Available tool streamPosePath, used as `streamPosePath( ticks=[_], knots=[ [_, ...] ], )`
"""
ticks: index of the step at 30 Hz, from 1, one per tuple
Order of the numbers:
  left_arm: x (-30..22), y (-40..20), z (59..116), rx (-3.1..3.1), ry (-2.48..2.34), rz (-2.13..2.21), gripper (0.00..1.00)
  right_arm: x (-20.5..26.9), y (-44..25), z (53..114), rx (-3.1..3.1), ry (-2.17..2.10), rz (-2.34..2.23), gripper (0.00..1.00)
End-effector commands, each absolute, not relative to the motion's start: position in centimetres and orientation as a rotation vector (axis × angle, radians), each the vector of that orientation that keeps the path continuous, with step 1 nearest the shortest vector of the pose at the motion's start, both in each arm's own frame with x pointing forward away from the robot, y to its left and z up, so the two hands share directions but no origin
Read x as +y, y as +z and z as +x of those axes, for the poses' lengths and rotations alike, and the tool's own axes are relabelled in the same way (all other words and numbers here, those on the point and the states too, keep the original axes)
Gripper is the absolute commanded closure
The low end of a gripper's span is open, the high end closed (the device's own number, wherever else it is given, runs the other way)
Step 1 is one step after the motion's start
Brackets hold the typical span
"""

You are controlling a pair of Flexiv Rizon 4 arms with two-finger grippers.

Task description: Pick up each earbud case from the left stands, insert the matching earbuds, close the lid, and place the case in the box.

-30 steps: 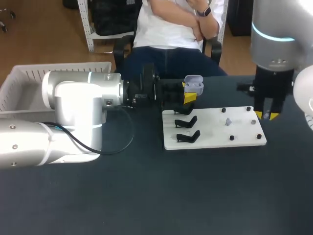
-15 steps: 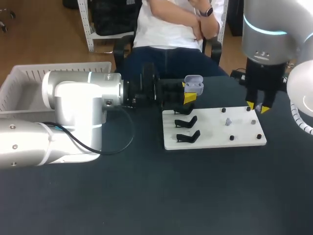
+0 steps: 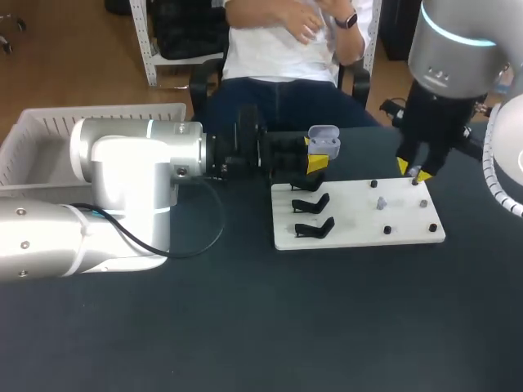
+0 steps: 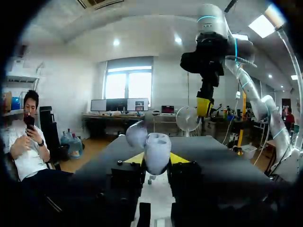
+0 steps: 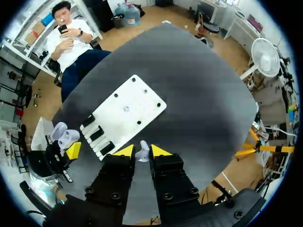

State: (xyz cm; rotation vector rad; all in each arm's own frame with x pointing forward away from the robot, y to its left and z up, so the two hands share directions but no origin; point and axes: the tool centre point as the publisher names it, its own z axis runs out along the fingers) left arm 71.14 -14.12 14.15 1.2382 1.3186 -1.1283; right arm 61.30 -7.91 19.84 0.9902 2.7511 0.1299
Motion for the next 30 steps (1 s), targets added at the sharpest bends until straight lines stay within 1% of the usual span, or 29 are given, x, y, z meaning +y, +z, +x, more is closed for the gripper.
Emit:
streamPosePath(
  ticks=[1,10,25,30],
  knots=[
    [-14.1,14.1,71.1,1.316,-1.126,1.234,1.0,-6.0,20.7,62.3,2.795,0.144,0.948,1.0],
    [-14.1,14.1,71.1,1.316,-1.126,1.234,1.0,-2.6,22.1,64.4,2.814,0.169,0.837,1.0],
    [-14.1,14.1,71.1,1.316,-1.126,1.234,1.0,1.3,22.6,67.1,2.853,0.207,0.729,1.0],
    [-14.1,14.1,71.1,1.316,-1.126,1.234,1.0,2.0,22.3,67.7,2.876,0.132,0.671,1.0]
  ],
)
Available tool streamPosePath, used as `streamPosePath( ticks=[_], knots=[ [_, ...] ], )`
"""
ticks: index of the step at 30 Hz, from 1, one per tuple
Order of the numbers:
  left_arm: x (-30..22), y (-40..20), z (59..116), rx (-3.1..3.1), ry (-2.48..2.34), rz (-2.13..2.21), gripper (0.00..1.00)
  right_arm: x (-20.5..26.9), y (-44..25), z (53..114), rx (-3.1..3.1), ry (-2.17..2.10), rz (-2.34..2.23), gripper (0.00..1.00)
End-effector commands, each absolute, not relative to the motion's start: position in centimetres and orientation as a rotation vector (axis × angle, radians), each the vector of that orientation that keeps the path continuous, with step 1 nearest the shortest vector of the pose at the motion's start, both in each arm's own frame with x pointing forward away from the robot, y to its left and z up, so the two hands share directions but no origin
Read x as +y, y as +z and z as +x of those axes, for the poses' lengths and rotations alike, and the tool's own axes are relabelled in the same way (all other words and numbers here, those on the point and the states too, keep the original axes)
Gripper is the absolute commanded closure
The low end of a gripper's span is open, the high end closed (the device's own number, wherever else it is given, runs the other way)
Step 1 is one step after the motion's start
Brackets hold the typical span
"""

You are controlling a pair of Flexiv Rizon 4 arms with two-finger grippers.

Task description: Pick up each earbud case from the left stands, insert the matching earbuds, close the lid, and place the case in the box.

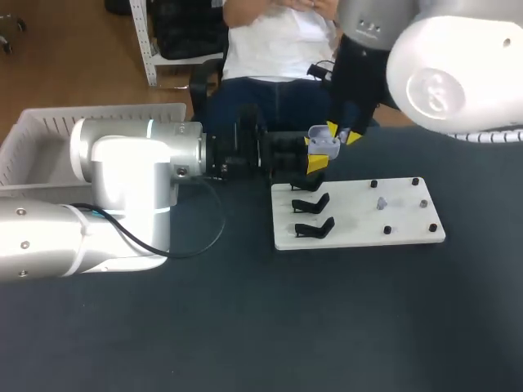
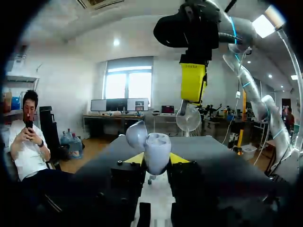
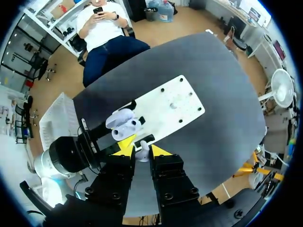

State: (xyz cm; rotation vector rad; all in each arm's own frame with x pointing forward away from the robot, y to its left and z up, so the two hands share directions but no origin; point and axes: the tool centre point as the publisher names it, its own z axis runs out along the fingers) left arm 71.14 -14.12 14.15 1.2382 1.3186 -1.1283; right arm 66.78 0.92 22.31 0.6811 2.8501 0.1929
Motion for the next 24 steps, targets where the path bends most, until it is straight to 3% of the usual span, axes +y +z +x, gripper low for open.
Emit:
streamPosePath(
  ticks=[1,24],
  knots=[
    [-14.1,14.1,71.1,1.316,-1.126,1.234,1.0,2.1,22.2,67.8,2.884,0.123,0.658,1.0],
    [-14.1,14.1,71.1,1.316,-1.126,1.234,1.0,1.9,20.3,69.5,2.91,0.02,0.622,1.0]
  ],
)
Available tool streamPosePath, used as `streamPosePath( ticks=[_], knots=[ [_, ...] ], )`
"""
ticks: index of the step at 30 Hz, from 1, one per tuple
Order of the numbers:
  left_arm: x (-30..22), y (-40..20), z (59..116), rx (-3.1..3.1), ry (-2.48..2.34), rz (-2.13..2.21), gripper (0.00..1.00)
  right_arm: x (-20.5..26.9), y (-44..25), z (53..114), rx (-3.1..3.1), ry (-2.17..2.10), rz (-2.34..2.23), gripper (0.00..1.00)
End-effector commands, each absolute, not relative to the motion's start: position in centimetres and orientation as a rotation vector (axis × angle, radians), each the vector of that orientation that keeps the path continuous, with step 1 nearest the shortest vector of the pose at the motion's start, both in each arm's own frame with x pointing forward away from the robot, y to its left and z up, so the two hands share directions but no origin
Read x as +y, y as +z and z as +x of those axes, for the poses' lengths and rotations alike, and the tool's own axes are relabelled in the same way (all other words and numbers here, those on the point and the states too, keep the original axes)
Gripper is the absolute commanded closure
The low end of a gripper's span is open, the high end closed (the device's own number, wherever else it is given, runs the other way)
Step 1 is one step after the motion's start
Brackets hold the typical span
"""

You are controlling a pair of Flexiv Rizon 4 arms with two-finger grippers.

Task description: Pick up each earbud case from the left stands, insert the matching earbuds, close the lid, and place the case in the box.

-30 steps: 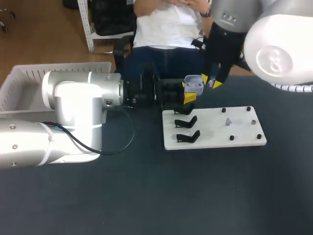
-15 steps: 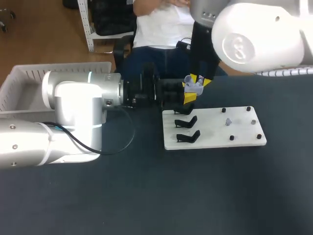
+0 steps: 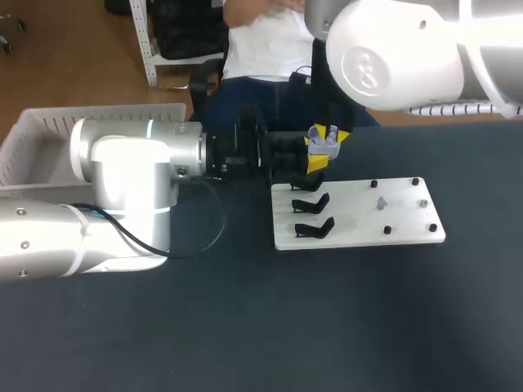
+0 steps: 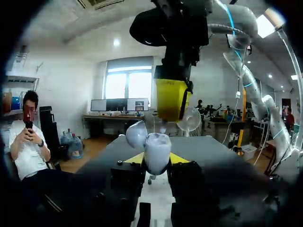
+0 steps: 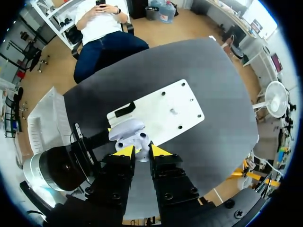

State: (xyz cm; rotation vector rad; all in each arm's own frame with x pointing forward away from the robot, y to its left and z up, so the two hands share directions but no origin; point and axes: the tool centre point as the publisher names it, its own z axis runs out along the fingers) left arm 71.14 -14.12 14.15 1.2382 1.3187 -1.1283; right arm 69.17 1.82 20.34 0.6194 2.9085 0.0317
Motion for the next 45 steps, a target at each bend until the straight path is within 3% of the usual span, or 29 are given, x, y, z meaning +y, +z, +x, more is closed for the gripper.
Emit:
streamPosePath(
  ticks=[1,44,45],
  knots=[
    [-14.1,14.1,71.1,1.316,-1.126,1.234,1.0,1.9,20.2,69.5,2.91,0.018,0.622,1.0],
    [-14.1,14.1,71.1,1.316,-1.126,1.234,1.0,1.9,18.7,70.1,2.933,-0.004,0.633,1.0],
    [-14.1,14.1,71.1,1.316,-1.126,1.234,1.0,1.9,18.7,70.0,2.932,-0.007,0.62,0.89]
  ],
)
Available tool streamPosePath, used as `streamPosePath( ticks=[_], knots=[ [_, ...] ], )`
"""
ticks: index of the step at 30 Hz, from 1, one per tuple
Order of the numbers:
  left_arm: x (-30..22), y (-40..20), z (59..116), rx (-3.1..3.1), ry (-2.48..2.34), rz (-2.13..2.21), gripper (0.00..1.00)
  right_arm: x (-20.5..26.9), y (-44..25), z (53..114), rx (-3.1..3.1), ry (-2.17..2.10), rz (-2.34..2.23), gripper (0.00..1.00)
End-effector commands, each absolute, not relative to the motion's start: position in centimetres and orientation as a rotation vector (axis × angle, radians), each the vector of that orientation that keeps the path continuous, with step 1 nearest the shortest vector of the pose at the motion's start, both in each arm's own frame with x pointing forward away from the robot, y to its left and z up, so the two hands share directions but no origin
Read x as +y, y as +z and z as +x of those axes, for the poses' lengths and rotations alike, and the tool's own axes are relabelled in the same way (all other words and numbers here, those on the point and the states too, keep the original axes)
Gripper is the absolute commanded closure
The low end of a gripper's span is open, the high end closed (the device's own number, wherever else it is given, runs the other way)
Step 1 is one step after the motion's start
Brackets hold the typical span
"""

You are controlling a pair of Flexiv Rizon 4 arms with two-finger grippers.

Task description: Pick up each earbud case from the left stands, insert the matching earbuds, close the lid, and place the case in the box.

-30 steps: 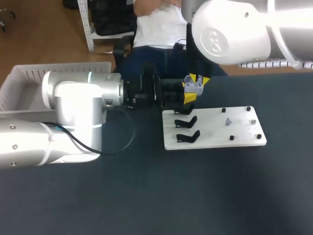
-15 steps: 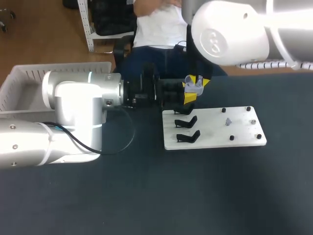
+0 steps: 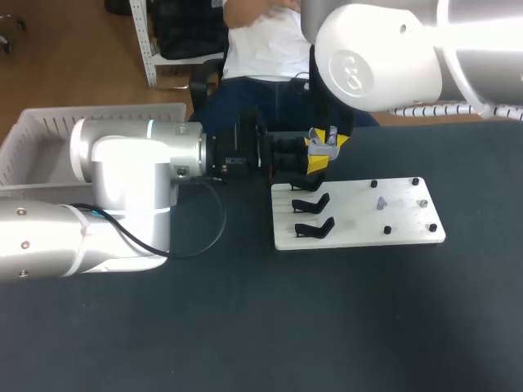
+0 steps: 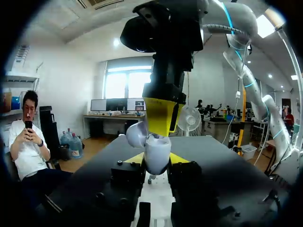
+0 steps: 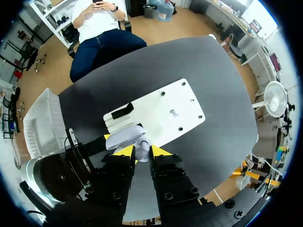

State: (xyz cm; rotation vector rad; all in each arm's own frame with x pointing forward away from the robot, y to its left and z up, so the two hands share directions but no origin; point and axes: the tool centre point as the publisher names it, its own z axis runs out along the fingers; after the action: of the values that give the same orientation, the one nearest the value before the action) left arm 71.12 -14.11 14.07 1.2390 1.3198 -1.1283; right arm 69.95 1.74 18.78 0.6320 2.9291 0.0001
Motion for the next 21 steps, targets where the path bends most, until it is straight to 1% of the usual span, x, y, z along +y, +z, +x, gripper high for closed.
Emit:
streamPosePath(
  ticks=[1,3,5,9,12,14,17,21],
  knots=[
    [-14.1,14.1,71.1,1.316,-1.126,1.234,1.0,2.0,18.8,70.0,2.93,-0.008,0.62,0.79],
    [-14.1,14.1,71.1,1.316,-1.126,1.234,1.0,2.0,18.8,70.0,2.93,-0.01,0.618,0.69],
    [-14.1,14.1,71.1,1.316,-1.126,1.234,1.0,2.0,18.9,69.9,2.93,-0.01,0.616,0.66],
    [-14.1,14.1,71.1,1.316,-1.126,1.234,1.0,2.0,19.3,69.6,2.929,0.007,0.608,0.69],
    [-14.1,14.1,71.1,1.316,-1.126,1.234,1.0,1.9,20.3,68.7,2.93,0.071,0.56,0.67],
    [-14.1,14.1,71.1,1.316,-1.126,1.234,1.0,1.7,20.8,68.1,2.925,0.107,0.508,0.65],
    [-14.1,14.1,71.1,1.316,-1.126,1.234,1.0,1.0,22.0,66.5,2.907,0.237,0.328,0.67],
    [-14.1,14.1,71.1,1.316,-1.126,1.234,1.0,0.0,22.6,64.9,2.846,0.338,0.175,0.54]
  ],
)
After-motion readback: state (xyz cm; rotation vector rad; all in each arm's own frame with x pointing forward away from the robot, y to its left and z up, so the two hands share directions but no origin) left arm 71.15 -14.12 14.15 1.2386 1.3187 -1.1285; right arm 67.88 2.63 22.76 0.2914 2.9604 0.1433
